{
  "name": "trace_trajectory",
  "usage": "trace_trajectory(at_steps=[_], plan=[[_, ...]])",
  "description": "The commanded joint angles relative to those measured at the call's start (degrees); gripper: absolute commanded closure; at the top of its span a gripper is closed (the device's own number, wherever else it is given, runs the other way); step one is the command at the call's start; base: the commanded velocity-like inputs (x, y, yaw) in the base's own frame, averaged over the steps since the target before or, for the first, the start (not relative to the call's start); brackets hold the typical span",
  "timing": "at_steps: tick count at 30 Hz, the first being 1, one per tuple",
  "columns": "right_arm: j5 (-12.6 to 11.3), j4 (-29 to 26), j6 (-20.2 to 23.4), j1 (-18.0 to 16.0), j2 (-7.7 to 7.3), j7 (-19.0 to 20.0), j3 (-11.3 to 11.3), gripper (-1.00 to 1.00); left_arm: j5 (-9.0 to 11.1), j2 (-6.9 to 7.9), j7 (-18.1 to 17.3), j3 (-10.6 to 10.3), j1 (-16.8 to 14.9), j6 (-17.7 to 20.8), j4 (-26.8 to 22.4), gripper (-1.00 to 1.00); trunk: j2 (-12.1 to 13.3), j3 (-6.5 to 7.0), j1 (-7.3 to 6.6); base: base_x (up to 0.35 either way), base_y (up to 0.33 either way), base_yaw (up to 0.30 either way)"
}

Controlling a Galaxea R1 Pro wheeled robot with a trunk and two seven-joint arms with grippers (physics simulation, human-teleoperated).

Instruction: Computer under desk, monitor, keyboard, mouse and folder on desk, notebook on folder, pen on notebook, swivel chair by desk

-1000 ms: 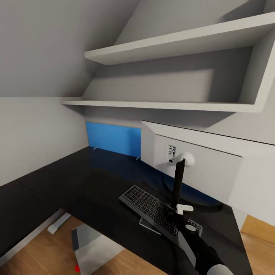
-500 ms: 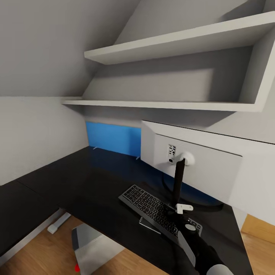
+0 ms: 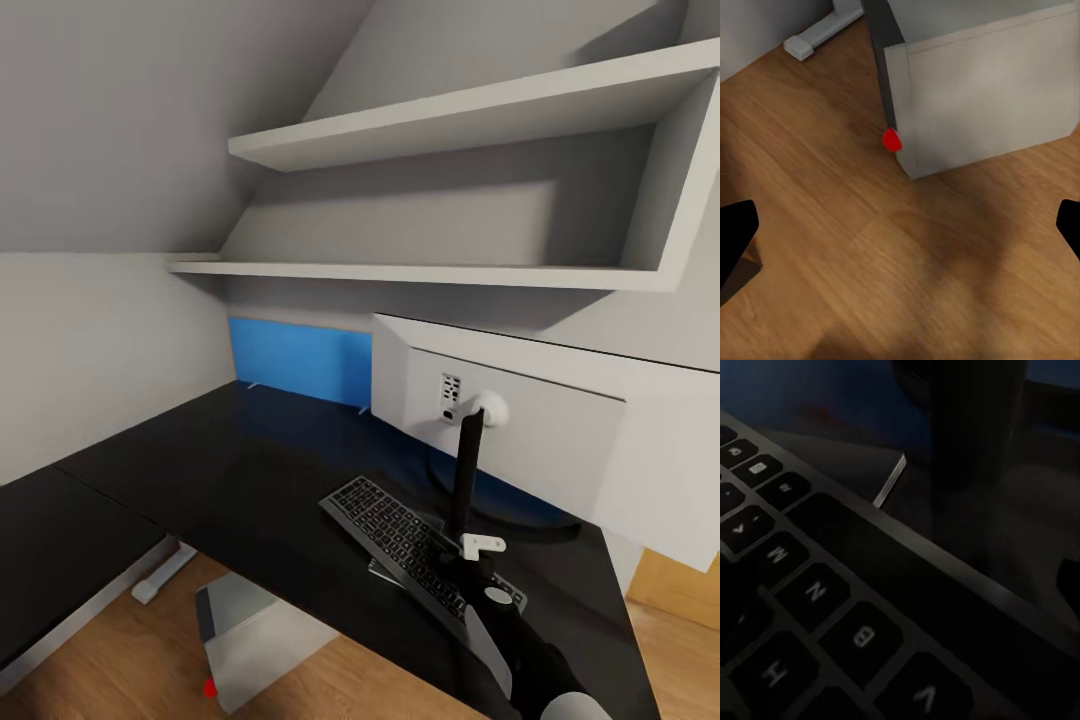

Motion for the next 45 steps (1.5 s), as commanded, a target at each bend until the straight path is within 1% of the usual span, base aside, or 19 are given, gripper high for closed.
trace_trajectory(at_steps=[1, 7, 16, 24, 45], plan=[[-0.7, 1.3, 0.2, 0.0, -0.05, -0.5, 0.3, -1.0, 0.2, -0.02, 0.4, -0.5, 0.0, -0.1, 0.0, -1.0, 0.0, -0.08, 0.0, -0.048, 0.034, 0.0], [-0.7, 1.2, 0.2, 0.0, -0.05, -0.5, 0.3, -1.0, 0.2, -0.07, 0.4, -0.5, 0.0, -0.1, 0.0, -1.0, 0.0, -0.08, 0.0, -0.104, 0.066, 0.0], [-0.7, 1.2, -0.1, 0.0, -0.05, -0.5, 0.2, -1.0, 0.2, -0.15, 0.4, -0.5, 0.0, -0.1, 0.0, -1.0, 0.0, -0.08, 0.0, -0.013, 0.007, 0.0], [-0.6, 1.3, -0.1, 0.0, -0.01, -0.5, 0.3, -1.0, 0.2, -0.16, 0.4, -0.5, 0.0, -0.1, 0.0, -1.0, 0.0, -0.08, 0.0, -0.15, 0.0, 0.0], [-0.5, 1.3, -0.2, 0.0, 0.04, -0.5, 0.4, -1.0, 0.1, -0.04, 0.3, -0.5, 0.0, -0.1, 0.0, -1.0, 0.0, -0.08, 0.0, -0.007, 0.0, 0.0]])
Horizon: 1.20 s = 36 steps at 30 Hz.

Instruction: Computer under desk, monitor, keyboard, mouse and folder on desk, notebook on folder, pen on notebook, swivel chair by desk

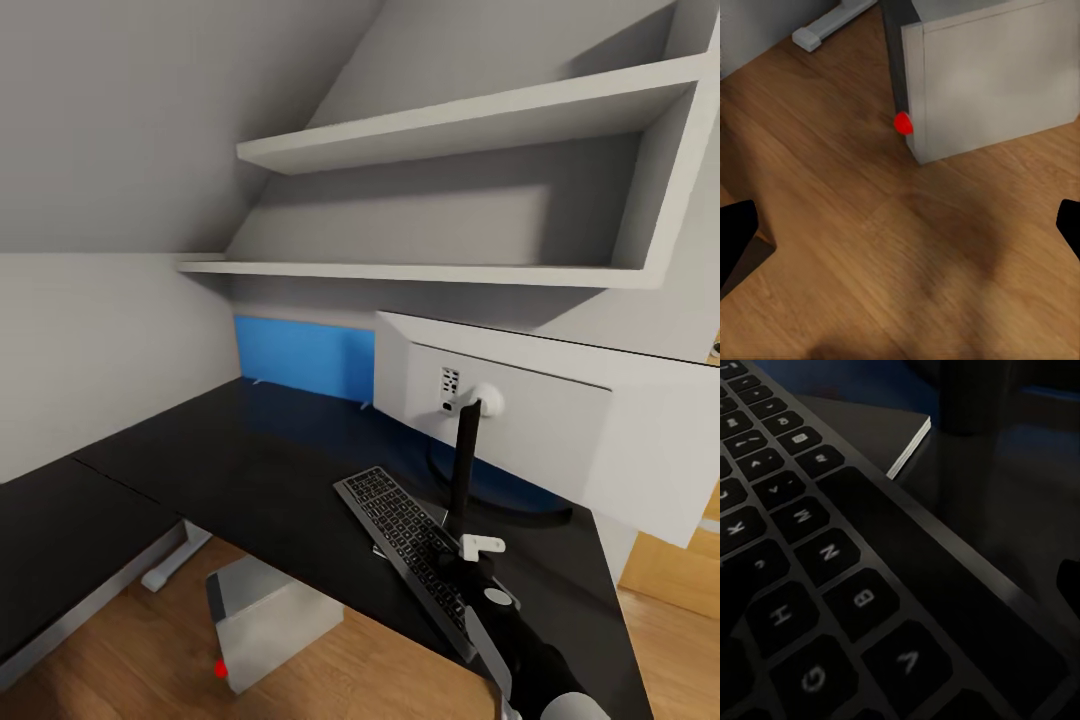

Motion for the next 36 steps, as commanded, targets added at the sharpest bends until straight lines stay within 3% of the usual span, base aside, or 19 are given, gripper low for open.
trace_trajectory(at_steps=[1, 8, 22, 36], plan=[[-0.8, 0.9, 0.3, 0.0, -0.05, -0.5, 0.3, -1.0, 0.2, -0.01, 0.4, -0.5, 0.0, -0.1, 0.0, -1.0, 0.0, -0.08, 0.0, -0.071, 0.0, 0.0], [-0.8, 0.9, 0.3, 0.0, -0.02, -0.5, 0.2, -1.0, 0.2, -0.05, 0.4, -0.5, 0.0, -0.1, 0.0, -1.0, 0.0, -0.08, 0.0, -0.212, 0.0, 0.0], [-0.7, 0.9, 0.2, 0.0, -0.08, -0.5, 0.2, -1.0, 0.2, -0.04, 0.5, -0.5, 0.0, -0.1, 0.0, -1.0, 0.0, -0.08, 0.0, -0.011, 0.0, 0.0], [-0.6, 0.6, -0.1, 0.0, -0.26, -0.5, 0.2, -1.0, 0.2, -0.04, 0.5, -0.5, 0.0, 0.4, 0.0, -1.0, 5.6, 2.44, -3.08, 0.0, 0.0, 0.0]])
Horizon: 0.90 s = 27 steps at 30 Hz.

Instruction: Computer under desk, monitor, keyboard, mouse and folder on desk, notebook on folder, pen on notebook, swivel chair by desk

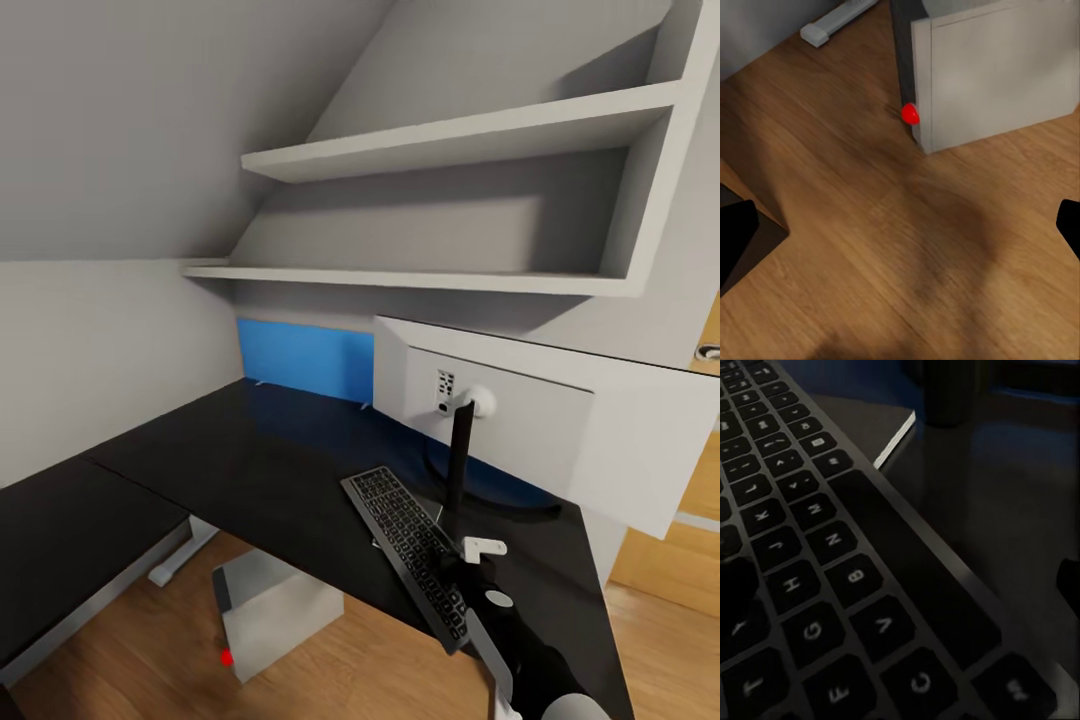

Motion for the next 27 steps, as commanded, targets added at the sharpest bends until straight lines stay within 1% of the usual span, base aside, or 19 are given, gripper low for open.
trace_trajectory(at_steps=[1, 7, 9, 10, 11, 12, 14, 15, 16, 17, 21, 22, 27], plan=[[-0.4, -0.2, 0.3, 0.0, -0.07, -0.5, 0.3, -1.0, 0.2, -0.01, 0.4, -0.5, 0.0, -0.1, 0.0, -1.0, 0.4, 0.12, -0.23, 0.0, 0.0, 0.0], [-0.4, -1.2, -0.4, 0.0, -0.1, -0.6, 0.3, -1.0, 0.2, -0.01, 0.5, -0.5, 0.0, -0.1, 0.0, -1.0, 2.8, 1.19, -1.55, 0.0, 0.0, 0.0], [-0.2, -3.0, -0.6, 0.1, -0.05, -0.8, 0.3, -1.0, 0.2, -0.01, 0.5, -0.5, 0.0, -0.1, 0.0, -1.0, 3.6, 1.55, -1.99, 0.0, 0.0, 0.0], [0.6, -6.1, 0.0, 0.3, 0.03, -1.8, 0.4, -1.0, 0.2, -0.01, 0.5, -0.5, 0.0, -0.1, 0.0, -1.0, 3.6, 1.55, -1.99, 0.0, 0.0, 0.0], [1.1, -7.3, 0.5, 0.4, 0.07, -2.3, 0.5, -1.0, 0.2, -0.01, 0.5, -0.5, 0.0, -0.1, 0.0, -1.0, 3.6, 1.55, -1.99, 0.0, 0.0, 0.0], [2.6, -11.4, 3.0, 1.2, 0.21, -4.4, 0.8, -1.0, 0.2, -0.01, 0.5, -0.5, 0.0, -0.1, 0.0, -1.0, 3.6, 1.55, -1.99, 0.0, 0.0, 0.0], [3.4, -13.9, 5.2, 2.1, 0.29, -5.8, 1.1, -1.0, 0.2, -0.01, 0.5, -0.5, 0.0, -0.1, 0.0, -1.0, 3.6, 1.55, -1.99, 0.0, 0.0, 0.0], [3.9, -16.2, 7.2, 3.1, 0.34, -6.8, 1.4, -1.0, 0.2, -0.01, 0.6, -0.5, 0.0, -0.1, 0.0, -1.0, 3.6, 1.55, -1.99, 0.0, 0.0, 0.0], [4.4, -18.5, 9.2, 4.1, 0.38, -7.6, 1.9, -1.0, 0.2, -0.01, 0.6, -0.5, 0.0, -0.1, 0.0, -1.0, 3.6, 1.55, -1.99, 0.0, 0.0, 0.0], [4.6, -19.5, 9.9, 4.6, 0.4, -7.9, 2.5, -1.0, 0.2, -0.01, 0.6, -0.5, 0.0, -0.1, 0.0, -1.0, 3.6, 1.55, -1.99, 0.0, 0.0, 0.0], [4.8, -20.3, 10.2, 5.0, 0.36, -8.1, 4.0, -1.0, 0.2, -0.06, 0.7, -0.5, 0.0, -0.1, 0.0, -1.0, 3.6, 1.55, -1.99, 0.0, 0.0, 0.0], [4.8, -20.6, 10.1, 5.2, 0.35, -8.2, 4.7, -1.0, 0.2, -0.06, 0.7, -0.5, 0.0, -0.1, 0.0, -1.0, 3.6, 1.55, -1.99, 0.0, 0.0, 0.0], [4.9, -20.8, 9.9, 5.3, 0.35, -8.1, 5.3, -1.0, 0.2, -0.06, 0.6, -0.5, 0.0, -0.1, 0.0, -1.0, 3.6, 1.55, -1.99, 0.0, 0.0, 0.0]])
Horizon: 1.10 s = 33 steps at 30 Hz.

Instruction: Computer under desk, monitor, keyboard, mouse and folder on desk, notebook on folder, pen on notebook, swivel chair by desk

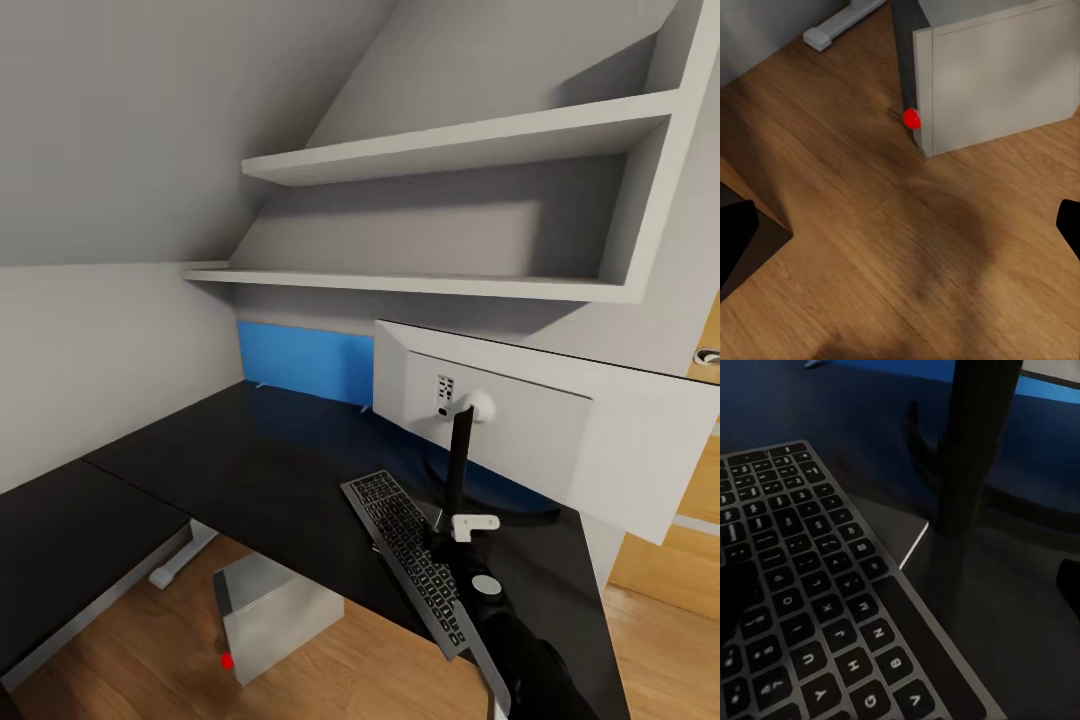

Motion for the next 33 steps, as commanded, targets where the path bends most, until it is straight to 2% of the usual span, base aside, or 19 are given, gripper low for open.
trace_trajectory(at_steps=[1, 7, 11, 22, 33], plan=[[-0.6, -0.1, 0.2, 0.0, -0.04, -0.4, 0.2, -1.0, 0.2, -0.02, 0.4, -0.5, 0.0, -0.1, 0.0, -1.0, 0.0, -0.07, 0.0, 0.0, 0.0, 0.0], [-0.8, 0.0, 0.1, 0.0, 0.4, 1.2, 0.9, -1.0, 0.2, 0.0, 0.4, -0.5, 0.0, -0.1, 0.0, -1.0, 0.0, -0.07, 0.0, 0.0, 0.0, 0.0], [-0.8, 0.0, 0.1, 0.0, 1.85, 1.7, 1.0, -1.0, 0.2, -0.04, 0.4, -0.5, 0.0, -0.1, 0.0, -1.0, 0.0, -0.07, 0.0, 0.0, 0.0, 0.0], [-0.6, 0.1, 0.0, 0.0, 2.31, 1.6, 1.0, -1.0, 0.2, 0.03, 0.4, -0.5, 0.0, -0.1, 0.0, -1.0, 0.0, -0.07, 0.0, 0.0, 0.0, 0.006], [-0.3, 1.2, -1.0, 0.1, 2.35, 1.6, 1.1, -1.0, 0.2, 0.04, 0.2, -0.5, 0.0, 0.0, 0.0, -1.0, 0.0, -0.07, 0.0, 0.058, -0.05, 0.238]])
